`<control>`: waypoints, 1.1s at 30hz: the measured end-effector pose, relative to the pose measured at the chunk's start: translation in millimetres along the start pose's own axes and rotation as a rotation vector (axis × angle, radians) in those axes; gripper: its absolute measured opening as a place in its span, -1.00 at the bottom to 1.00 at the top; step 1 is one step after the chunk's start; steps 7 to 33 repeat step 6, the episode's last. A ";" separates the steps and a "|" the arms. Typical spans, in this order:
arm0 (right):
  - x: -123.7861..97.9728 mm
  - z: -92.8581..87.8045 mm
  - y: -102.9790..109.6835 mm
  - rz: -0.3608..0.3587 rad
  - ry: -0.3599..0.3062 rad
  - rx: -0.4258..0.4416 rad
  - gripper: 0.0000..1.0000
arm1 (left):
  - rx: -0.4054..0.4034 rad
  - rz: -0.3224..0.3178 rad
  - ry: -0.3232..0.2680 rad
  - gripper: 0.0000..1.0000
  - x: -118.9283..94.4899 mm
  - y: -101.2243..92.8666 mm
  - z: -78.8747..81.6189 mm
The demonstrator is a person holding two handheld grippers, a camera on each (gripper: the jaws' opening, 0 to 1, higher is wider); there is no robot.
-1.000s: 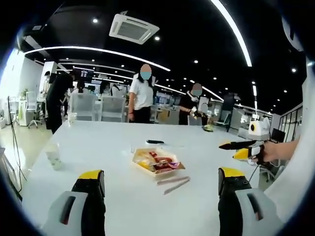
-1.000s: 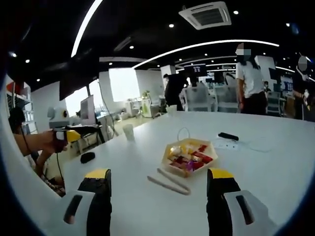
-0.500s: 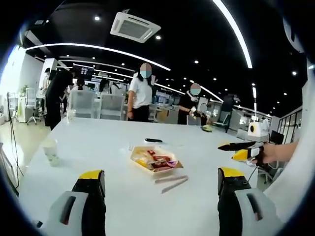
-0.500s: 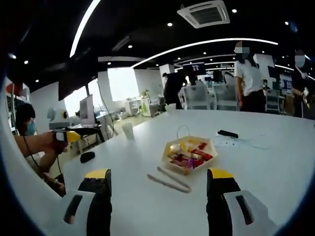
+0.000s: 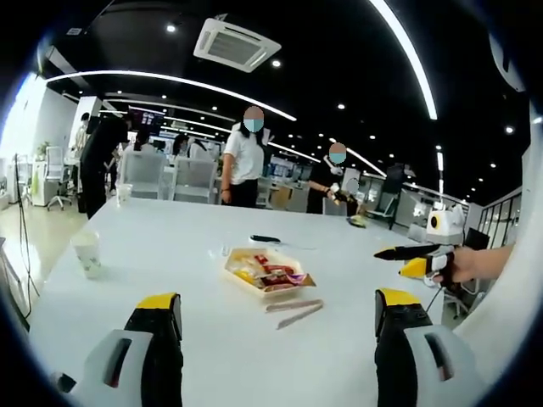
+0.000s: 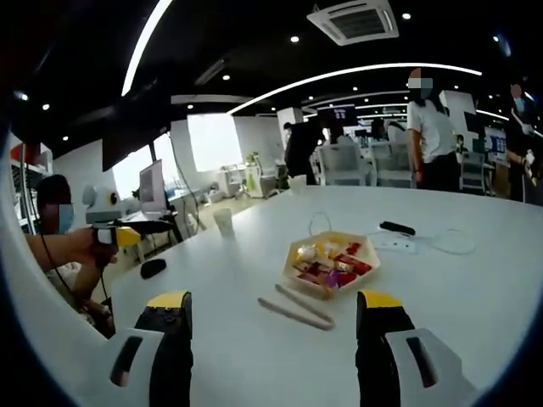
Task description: Place the target food into the container with the food tongs after gripping and lifting it, then release it inside without dropping or visibly crushing the food.
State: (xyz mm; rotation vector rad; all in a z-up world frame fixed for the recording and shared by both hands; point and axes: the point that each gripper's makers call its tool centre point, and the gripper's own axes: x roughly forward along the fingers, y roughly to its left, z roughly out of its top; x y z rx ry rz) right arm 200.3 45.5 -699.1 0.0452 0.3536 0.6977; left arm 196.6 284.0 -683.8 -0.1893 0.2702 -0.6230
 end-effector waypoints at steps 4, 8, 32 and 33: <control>1.1 -1.0 1.7 0.003 0.005 0.004 0.60 | -0.004 0.004 -0.004 0.89 -1.6 2.0 -0.2; 2.0 -3.9 3.8 0.006 0.018 0.002 0.60 | -0.017 0.013 -0.019 0.87 -3.4 5.0 -1.6; 2.0 -3.9 3.8 0.006 0.018 0.002 0.60 | -0.017 0.013 -0.019 0.87 -3.4 5.0 -1.6; 2.0 -3.9 3.8 0.006 0.018 0.002 0.60 | -0.017 0.013 -0.019 0.87 -3.4 5.0 -1.6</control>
